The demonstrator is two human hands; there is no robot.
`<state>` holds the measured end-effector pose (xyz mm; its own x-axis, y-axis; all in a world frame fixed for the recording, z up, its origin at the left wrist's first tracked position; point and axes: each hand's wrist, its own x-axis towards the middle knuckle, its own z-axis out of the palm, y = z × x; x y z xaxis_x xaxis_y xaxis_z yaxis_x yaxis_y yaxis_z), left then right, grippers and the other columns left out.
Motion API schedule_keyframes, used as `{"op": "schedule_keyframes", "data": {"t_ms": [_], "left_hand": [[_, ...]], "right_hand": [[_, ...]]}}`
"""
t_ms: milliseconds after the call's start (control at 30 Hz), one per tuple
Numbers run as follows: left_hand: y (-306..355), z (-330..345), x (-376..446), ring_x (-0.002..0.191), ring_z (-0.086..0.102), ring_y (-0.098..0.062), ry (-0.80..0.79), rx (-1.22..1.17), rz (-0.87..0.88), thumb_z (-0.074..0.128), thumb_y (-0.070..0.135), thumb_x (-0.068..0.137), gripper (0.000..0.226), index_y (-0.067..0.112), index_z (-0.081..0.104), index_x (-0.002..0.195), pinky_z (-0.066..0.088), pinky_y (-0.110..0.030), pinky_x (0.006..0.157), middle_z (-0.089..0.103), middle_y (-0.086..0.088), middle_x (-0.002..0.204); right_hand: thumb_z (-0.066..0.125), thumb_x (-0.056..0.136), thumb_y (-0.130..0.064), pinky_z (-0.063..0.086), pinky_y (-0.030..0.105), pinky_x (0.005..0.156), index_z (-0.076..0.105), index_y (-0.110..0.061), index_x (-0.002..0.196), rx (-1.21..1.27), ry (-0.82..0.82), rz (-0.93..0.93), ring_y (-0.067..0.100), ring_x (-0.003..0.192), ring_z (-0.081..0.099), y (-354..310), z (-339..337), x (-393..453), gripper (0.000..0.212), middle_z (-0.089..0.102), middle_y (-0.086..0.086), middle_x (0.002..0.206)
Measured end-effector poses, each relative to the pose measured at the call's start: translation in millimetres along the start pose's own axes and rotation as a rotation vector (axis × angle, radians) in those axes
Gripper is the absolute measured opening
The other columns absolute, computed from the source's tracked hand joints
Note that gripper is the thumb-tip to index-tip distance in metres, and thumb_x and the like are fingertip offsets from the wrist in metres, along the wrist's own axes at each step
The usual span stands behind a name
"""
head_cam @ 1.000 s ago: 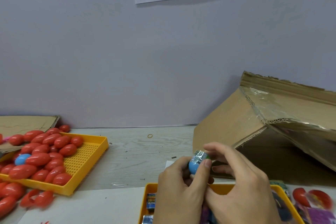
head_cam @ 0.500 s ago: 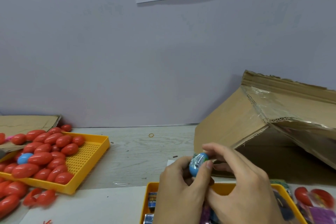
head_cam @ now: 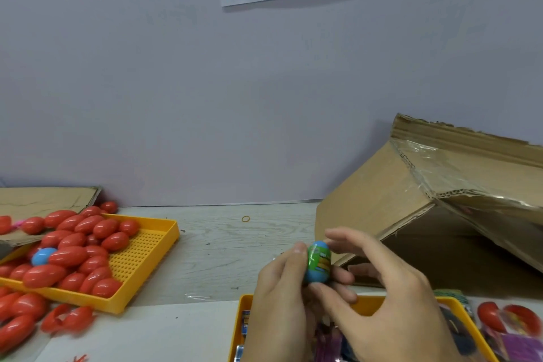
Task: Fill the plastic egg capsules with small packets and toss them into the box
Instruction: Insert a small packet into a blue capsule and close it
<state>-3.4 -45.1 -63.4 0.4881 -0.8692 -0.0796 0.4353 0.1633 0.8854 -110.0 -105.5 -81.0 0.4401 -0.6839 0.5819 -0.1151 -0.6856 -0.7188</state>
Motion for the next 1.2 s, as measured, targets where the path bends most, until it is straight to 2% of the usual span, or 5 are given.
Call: {"op": "schedule_keyframes", "data": {"t_ms": [267, 667, 867, 1033, 1200], "left_hand": [[8.5, 5.8, -4.8, 0.045, 0.062, -0.036, -0.078, -0.248, -0.139, 0.048, 0.026, 0.075, 0.057, -0.017, 0.055, 0.112, 0.054, -0.034, 0.042, 0.062, -0.039, 0.071], [-2.4, 1.0, 3.5, 0.058, 0.072, -0.029, 0.168, 0.205, 0.068, 0.078, 0.017, 0.072, 0.024, 0.001, 0.071, 0.088, 0.058, -0.029, 0.053, 0.074, -0.019, 0.072], [3.0, 2.7, 4.1, 0.071, 0.075, -0.031, 0.262, 0.095, 0.185, 0.070, 0.024, 0.065, 0.038, -0.001, 0.069, 0.093, 0.062, -0.034, 0.057, 0.075, -0.019, 0.080], [18.6, 9.2, 6.6, 0.081, 0.075, -0.029, 0.313, 0.081, 0.181, 0.069, 0.026, 0.066, 0.029, 0.005, 0.075, 0.085, 0.057, -0.037, 0.062, 0.076, -0.016, 0.088], [48.4, 60.7, 29.5, 0.053, 0.061, -0.009, 0.168, 0.398, 0.244, 0.076, 0.050, 0.056, 0.033, 0.020, 0.078, 0.071, 0.052, -0.028, 0.062, 0.067, 0.000, 0.058]], "right_hand": [[0.089, 0.064, -0.014, 0.045, 0.007, 0.081, 0.068, -0.051, 0.101, 0.083, -0.044, 0.077, -0.004, 0.099, 0.063, -6.8, -1.7, 2.1, 0.057, 0.061, -0.032, 0.110], [0.092, 0.053, -0.007, 0.050, 0.019, 0.070, 0.073, -0.028, 0.099, -0.208, 0.015, 0.003, -0.003, 0.097, 0.055, -1.5, 2.5, 2.8, 0.054, 0.062, -0.025, 0.096], [0.068, 0.082, -0.046, 0.045, 0.009, 0.081, 0.044, -0.060, 0.110, -0.047, -0.142, 0.164, -0.015, 0.114, 0.042, -13.2, -3.6, 9.2, 0.040, 0.047, -0.038, 0.111], [0.054, 0.091, -0.054, 0.044, 0.010, 0.083, 0.041, -0.056, 0.120, -0.038, -0.165, 0.244, -0.018, 0.109, 0.039, -8.3, -4.6, 11.7, 0.032, 0.041, -0.038, 0.109], [0.052, 0.093, -0.051, 0.033, -0.004, 0.074, 0.054, -0.046, 0.121, 0.026, -0.186, 0.243, -0.015, 0.086, 0.047, 0.8, -5.4, 13.8, 0.029, 0.044, -0.029, 0.099]]}}
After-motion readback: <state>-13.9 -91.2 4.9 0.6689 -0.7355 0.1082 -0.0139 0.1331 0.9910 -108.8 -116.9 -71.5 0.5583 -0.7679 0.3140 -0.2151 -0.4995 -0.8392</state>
